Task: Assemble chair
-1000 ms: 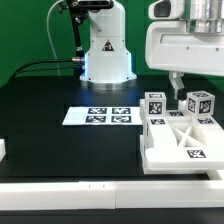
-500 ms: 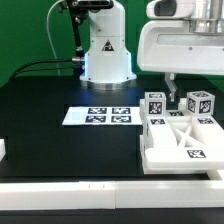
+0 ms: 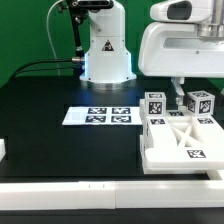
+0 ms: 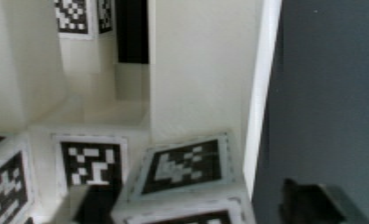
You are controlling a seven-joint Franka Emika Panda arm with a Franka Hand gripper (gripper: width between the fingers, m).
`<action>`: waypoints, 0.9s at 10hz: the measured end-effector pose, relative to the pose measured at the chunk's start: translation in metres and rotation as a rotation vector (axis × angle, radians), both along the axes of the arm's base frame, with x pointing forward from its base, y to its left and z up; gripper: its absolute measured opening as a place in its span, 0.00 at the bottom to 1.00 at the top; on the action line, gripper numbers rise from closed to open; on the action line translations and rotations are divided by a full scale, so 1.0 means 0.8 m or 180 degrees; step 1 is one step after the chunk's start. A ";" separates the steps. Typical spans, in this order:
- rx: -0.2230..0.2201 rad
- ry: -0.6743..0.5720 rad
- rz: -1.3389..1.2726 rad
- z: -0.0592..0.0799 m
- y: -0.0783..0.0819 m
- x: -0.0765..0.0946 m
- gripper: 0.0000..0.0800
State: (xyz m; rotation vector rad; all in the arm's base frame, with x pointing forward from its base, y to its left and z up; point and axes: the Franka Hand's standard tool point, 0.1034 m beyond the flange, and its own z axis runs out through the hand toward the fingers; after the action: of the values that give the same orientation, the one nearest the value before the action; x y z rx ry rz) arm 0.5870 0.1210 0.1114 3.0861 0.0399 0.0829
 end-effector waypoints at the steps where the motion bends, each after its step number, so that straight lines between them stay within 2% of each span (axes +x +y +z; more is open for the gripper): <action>1: 0.0000 -0.0001 -0.0011 0.000 -0.001 0.000 0.35; 2: 0.0016 -0.0014 -0.0271 0.000 -0.001 0.000 0.35; 4: 0.0078 -0.0123 -0.1368 -0.001 0.000 0.000 0.35; 7: 0.0257 -0.0291 -0.2655 -0.001 0.001 0.000 0.35; 9: 0.0306 -0.0301 -0.3025 -0.001 0.000 0.001 0.35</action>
Offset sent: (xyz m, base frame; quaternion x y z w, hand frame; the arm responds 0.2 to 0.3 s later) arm -0.0067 -0.0211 0.0037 -0.0722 0.0502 0.4182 0.9041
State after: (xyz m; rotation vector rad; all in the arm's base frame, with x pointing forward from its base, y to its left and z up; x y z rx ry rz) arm 0.5880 0.1212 0.1107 2.8198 -1.4149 0.1817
